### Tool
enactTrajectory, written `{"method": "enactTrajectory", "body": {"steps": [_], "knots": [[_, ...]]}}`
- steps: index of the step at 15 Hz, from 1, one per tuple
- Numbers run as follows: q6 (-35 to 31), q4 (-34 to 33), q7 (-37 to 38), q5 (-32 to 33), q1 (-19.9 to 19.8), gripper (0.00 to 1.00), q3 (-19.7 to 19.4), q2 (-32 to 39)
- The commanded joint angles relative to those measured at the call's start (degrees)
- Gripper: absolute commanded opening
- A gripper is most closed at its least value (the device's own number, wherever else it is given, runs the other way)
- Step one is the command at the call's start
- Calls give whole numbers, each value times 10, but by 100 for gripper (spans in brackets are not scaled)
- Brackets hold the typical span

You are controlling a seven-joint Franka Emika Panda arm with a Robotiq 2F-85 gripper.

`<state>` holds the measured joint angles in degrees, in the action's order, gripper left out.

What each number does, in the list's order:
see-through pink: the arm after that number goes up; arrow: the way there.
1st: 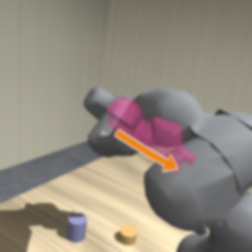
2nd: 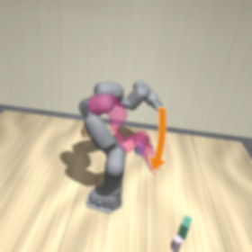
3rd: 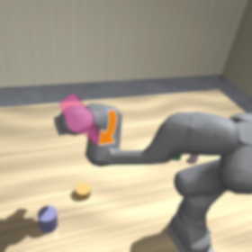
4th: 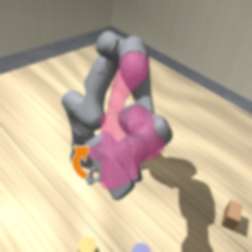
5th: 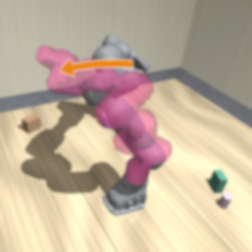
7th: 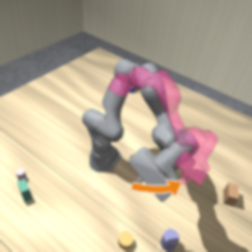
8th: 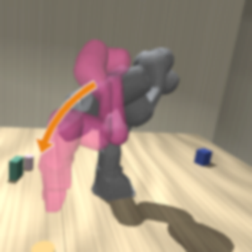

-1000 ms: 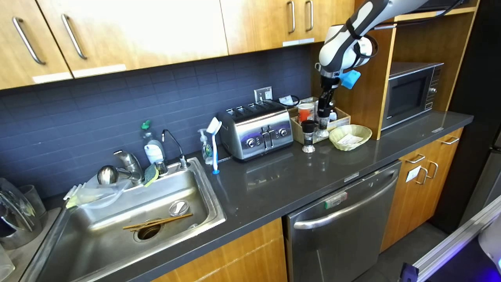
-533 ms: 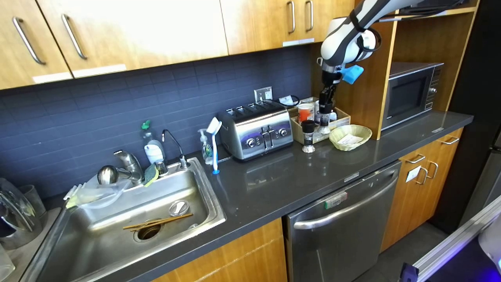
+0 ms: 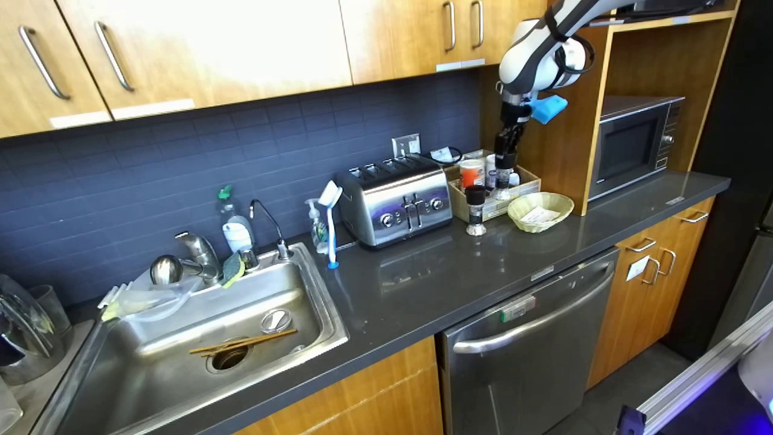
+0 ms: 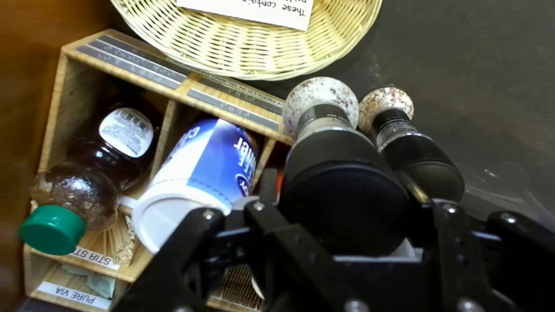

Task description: Put the spice bottle into the box

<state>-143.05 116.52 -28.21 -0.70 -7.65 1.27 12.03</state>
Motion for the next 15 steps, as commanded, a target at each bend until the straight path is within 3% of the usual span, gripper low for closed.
{"method": "enactTrajectory", "body": {"steps": [1,15], "knots": [[-2,11,13,-16,-2,40,-10,-24],[-48,22,84,-12,-1,40,-36,-34]]}}
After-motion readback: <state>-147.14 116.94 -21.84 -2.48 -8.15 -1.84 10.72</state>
